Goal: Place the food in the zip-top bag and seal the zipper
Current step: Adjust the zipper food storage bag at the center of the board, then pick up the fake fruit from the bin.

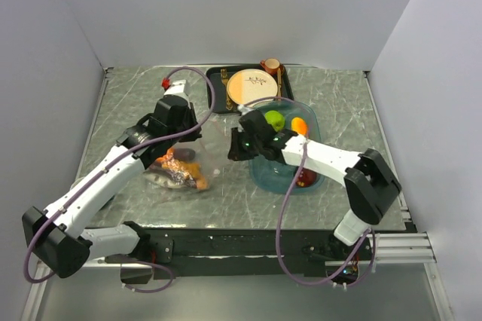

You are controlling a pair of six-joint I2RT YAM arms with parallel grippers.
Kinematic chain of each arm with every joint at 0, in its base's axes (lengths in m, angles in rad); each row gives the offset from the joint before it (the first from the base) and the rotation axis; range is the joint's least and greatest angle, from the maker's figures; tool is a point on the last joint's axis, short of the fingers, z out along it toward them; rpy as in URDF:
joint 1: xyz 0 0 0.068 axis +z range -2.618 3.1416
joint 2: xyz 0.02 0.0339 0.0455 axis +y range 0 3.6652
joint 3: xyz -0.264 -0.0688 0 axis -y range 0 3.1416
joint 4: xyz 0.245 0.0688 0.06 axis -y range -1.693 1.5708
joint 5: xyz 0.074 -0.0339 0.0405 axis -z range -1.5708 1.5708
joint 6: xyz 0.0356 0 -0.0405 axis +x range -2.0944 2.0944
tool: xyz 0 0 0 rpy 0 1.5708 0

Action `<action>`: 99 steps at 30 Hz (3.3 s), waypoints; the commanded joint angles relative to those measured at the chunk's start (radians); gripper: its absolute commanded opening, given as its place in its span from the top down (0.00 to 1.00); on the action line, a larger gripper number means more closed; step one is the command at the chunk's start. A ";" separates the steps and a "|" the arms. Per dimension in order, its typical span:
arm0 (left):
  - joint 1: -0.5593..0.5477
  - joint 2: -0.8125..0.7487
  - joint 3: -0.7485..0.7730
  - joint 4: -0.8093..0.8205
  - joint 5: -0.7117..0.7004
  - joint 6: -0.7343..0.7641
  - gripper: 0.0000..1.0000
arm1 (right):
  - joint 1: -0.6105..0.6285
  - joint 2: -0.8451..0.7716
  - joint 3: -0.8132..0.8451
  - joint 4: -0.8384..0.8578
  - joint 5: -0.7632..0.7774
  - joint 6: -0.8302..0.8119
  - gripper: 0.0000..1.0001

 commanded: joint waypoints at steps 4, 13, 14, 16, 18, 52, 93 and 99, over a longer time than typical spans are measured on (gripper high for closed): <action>0.003 -0.017 -0.035 0.167 0.125 -0.045 0.99 | -0.152 -0.295 -0.146 0.062 0.248 0.061 0.27; 0.002 -0.013 -0.046 0.193 0.208 -0.049 0.99 | -0.338 -0.237 -0.114 -0.117 0.501 0.047 0.05; 0.002 -0.013 -0.049 0.196 0.217 -0.049 0.99 | -0.351 -0.231 -0.120 -0.102 0.488 0.027 0.05; 0.002 -0.017 -0.052 0.202 0.235 -0.052 0.99 | -0.379 -0.210 -0.133 -0.056 0.468 0.013 0.05; 0.000 -0.018 -0.057 0.205 0.247 -0.052 0.99 | -0.388 -0.182 -0.126 -0.044 0.481 -0.015 0.05; -0.043 -0.023 -0.078 0.209 0.267 -0.080 0.99 | -0.474 0.156 0.037 -0.053 0.375 -0.125 0.19; -0.044 -0.029 -0.111 0.235 0.272 -0.088 0.99 | -0.470 -0.200 -0.216 0.071 0.181 -0.070 0.66; -0.046 -0.017 -0.098 0.224 0.255 -0.082 0.99 | -0.398 -0.355 -0.268 0.062 0.009 -0.078 0.66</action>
